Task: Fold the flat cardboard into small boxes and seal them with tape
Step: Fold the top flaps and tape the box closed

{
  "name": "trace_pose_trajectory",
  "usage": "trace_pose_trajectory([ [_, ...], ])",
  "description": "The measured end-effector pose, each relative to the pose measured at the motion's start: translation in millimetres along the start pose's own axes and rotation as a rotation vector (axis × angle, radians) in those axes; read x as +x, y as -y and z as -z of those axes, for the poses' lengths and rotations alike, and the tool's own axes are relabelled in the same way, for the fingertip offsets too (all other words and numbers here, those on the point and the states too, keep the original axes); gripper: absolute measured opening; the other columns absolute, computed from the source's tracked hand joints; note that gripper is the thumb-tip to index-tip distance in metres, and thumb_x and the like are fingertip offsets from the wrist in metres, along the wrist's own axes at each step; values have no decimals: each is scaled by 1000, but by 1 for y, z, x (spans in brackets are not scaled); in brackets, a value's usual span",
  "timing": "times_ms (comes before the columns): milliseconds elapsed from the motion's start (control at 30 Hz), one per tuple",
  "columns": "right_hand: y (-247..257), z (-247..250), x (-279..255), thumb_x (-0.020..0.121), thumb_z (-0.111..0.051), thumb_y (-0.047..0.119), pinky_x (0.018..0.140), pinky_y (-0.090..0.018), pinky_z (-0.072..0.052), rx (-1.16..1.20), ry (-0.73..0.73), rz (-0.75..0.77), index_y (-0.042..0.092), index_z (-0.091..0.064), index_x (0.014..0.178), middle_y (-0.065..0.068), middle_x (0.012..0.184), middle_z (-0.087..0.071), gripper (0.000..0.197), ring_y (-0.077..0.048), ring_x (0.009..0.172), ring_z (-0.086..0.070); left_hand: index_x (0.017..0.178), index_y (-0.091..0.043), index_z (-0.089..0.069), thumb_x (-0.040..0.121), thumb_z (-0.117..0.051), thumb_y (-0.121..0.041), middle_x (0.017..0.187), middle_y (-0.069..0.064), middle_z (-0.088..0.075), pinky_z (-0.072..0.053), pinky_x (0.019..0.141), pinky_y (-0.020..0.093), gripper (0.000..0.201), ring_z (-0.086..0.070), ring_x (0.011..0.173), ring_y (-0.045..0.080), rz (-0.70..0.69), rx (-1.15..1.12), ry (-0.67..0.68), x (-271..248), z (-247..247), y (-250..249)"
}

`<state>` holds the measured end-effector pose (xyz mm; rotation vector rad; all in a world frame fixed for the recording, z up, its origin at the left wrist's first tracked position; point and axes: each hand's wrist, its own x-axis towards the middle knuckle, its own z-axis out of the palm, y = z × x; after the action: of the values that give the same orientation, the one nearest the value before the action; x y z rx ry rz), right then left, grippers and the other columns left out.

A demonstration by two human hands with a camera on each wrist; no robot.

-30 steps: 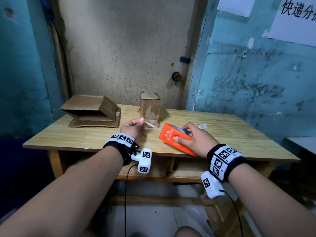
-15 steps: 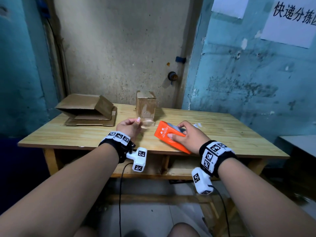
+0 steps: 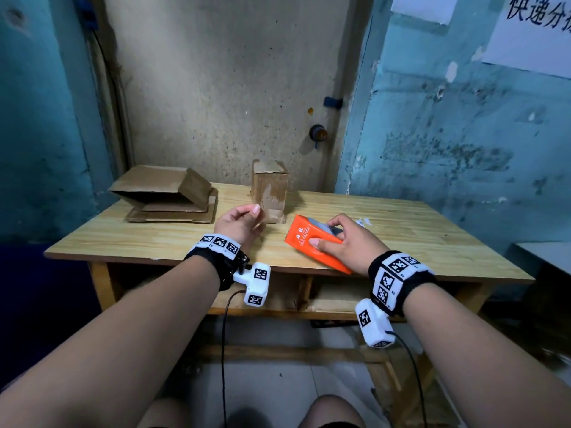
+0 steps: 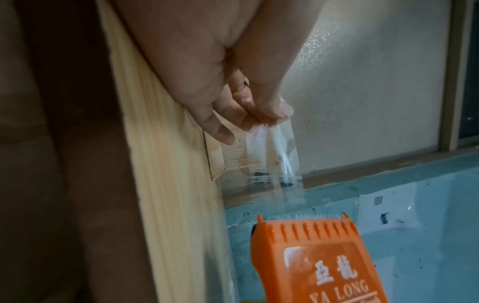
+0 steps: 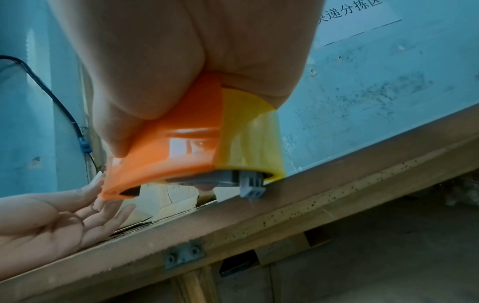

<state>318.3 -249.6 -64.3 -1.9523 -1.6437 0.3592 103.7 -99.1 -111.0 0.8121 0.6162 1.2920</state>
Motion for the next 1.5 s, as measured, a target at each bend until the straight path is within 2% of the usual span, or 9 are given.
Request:
trace_pose_trajectory([
  [100, -3, 1, 3, 78, -73, 73, 83, -37, -58, 2, 46, 16, 37, -47, 118, 9, 111, -75, 60, -12, 88, -73, 93, -6, -66, 87, -74, -4, 92, 15, -75, -59, 87, 44, 10, -76, 86, 22, 43, -54, 2, -1, 3, -2],
  [267, -3, 7, 2, 83, -76, 66, 83, -36, -58, 9, 88, 29, 35, -48, 121, 9, 109, -75, 56, -11, 87, -74, 93, -4, -68, 88, -73, -4, 79, 12, -75, -58, 91, 46, 7, -76, 74, 21, 70, -44, -45, 3, 3, 0],
  [433, -2, 7, -2, 84, -71, 71, 85, -36, -57, -47, 56, 29, 35, -50, 123, 11, 110, -73, 57, -11, 90, -72, 95, -2, -67, 89, -71, -1, 76, 13, -74, -61, 83, 42, 7, -75, 71, 19, 96, -45, -61, 5, 2, -2],
  [600, 1, 8, -9, 86, -68, 70, 71, -29, -45, -128, 3, 54, 32, -55, 123, 11, 100, -70, 55, -8, 83, -66, 94, -3, -65, 91, -71, -1, 68, 9, -72, -61, 84, 46, 8, -73, 65, 17, 74, -1, -97, 7, 1, 1],
  [767, -10, 10, -13, 85, -69, 70, 84, -33, -53, -162, -34, 48, 32, -54, 126, 8, 106, -73, 58, -12, 92, -69, 88, -3, -65, 90, -71, 0, 69, 11, -71, -60, 86, 50, 7, -72, 62, 18, 47, 12, -131, 10, -1, 3],
  [1000, -6, 13, -8, 88, -66, 69, 82, -30, -44, -210, -43, 17, 28, -54, 131, 4, 117, -68, 60, -16, 101, -62, 85, -6, -67, 88, -75, -5, 77, 12, -73, -61, 81, 48, 9, -74, 82, 24, 3, 47, -141, 9, -1, 5],
  [1133, -1, 15, -7, 92, -62, 67, 99, -33, -45, -244, -29, 13, 19, -55, 146, -6, 138, -65, 72, -24, 123, -61, 85, -8, -69, 86, -78, -8, 86, 14, -76, -61, 83, 51, 9, -75, 99, 31, 9, 51, -154, 11, 1, 6],
  [1333, 6, 12, -3, 95, -55, 68, 82, -38, -49, -325, -2, -25, 20, -61, 102, 3, 90, -65, 49, -23, 91, -61, 78, -15, -74, 81, -83, -15, 91, 11, -76, -61, 87, 50, 9, -73, 99, 30, 12, 112, -150, 3, 3, 2],
  [1500, 12, 3, 2, 98, -50, 68, 89, -43, -54, -512, 25, -28, 18, -55, 123, -8, 111, -70, 56, -31, 103, -65, 79, -22, -77, 77, -88, -29, 84, 1, -79, -59, 90, 42, 13, -69, 74, 19, -51, 279, -185, 1, 3, 3],
])
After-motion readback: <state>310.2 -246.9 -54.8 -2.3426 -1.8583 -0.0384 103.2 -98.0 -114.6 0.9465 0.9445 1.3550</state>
